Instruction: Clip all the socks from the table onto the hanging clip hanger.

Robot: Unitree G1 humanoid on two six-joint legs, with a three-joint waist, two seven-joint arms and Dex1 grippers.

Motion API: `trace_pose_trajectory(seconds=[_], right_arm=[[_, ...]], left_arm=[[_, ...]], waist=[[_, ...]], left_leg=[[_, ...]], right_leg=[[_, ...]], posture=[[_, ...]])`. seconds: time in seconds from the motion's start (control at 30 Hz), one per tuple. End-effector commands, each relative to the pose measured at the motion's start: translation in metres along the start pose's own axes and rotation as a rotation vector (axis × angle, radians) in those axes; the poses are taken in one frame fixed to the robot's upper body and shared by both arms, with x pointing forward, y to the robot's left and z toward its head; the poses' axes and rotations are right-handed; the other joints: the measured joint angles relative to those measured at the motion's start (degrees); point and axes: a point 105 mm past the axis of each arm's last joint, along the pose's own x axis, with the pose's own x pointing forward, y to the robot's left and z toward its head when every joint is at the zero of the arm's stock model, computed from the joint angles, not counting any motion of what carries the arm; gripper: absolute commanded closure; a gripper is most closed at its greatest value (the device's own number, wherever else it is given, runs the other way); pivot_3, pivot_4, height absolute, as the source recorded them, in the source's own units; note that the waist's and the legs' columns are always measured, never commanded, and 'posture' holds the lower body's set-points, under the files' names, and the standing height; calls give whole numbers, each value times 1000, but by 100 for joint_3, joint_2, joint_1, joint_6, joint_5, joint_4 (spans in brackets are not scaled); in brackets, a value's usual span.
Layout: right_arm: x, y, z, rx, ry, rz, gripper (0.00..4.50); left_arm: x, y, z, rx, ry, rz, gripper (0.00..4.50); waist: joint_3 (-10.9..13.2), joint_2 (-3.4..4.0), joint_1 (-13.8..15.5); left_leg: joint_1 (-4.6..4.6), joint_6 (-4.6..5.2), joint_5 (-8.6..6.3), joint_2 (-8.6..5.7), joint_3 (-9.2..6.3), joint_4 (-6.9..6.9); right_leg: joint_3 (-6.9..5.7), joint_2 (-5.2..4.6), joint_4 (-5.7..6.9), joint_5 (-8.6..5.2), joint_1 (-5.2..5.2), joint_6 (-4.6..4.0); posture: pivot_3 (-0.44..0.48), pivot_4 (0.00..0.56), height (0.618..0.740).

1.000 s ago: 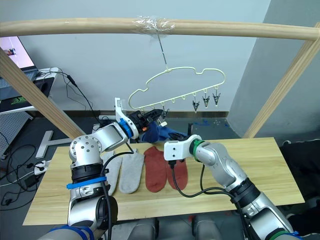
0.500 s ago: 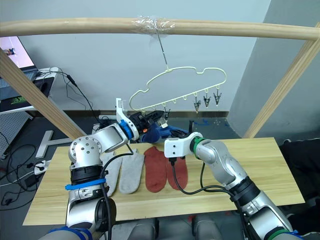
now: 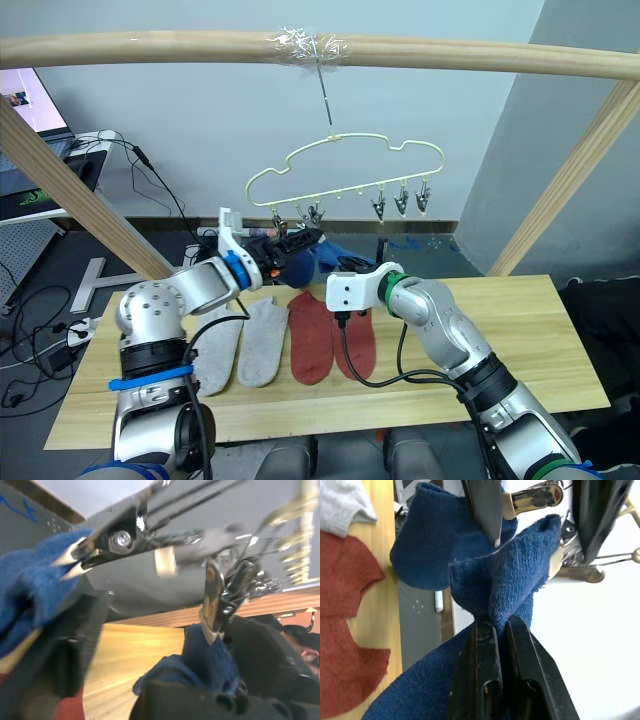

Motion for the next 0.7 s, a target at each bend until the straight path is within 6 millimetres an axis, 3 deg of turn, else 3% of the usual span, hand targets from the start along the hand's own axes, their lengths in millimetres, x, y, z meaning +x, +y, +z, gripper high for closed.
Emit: trace_pose_trajectory(seconds=[0.03,0.07,0.27,0.53,0.63,0.7], right_arm=[[4,-9,9,129,-50,-39,4500],[6,-7,11,174,-66,-34,4500],[13,7,36,627,-174,65,2737],[-9,12,10,793,-73,29,80],[-27,5,-3,827,-40,-22,34],[-40,-1,-8,847,-29,-60,0]], left_arm=[[-20,-25,4,77,31,-114,30],[-25,-28,2,107,56,-123,30],[-40,-27,-6,296,121,-79,0],[-33,-20,-24,614,92,-38,0],[-21,-23,-28,726,6,-33,0],[-11,-28,-26,806,-85,-27,393]], waist=[[0,1,7],[0,0,13],[4,5,83],[9,13,184],[15,25,231],[20,29,242]], left_leg=[[0,-1,0,0,-2,-1],[0,-1,0,1,-3,-2],[1,-2,0,4,-7,-4],[-9,-4,-1,2,-4,-5],[-14,-5,-2,2,3,-9],[-16,-4,-2,3,5,-11]], right_leg=[[-2,0,0,0,0,0],[-3,0,0,0,0,0],[-8,1,1,-2,0,-4],[-6,0,-8,-11,-6,-21],[0,-1,-13,-12,-11,-23],[0,0,-13,-13,-15,-24]], posture=[[185,188,740],[196,185,740],[213,184,740],[200,188,740],[188,193,740],[186,199,740]])
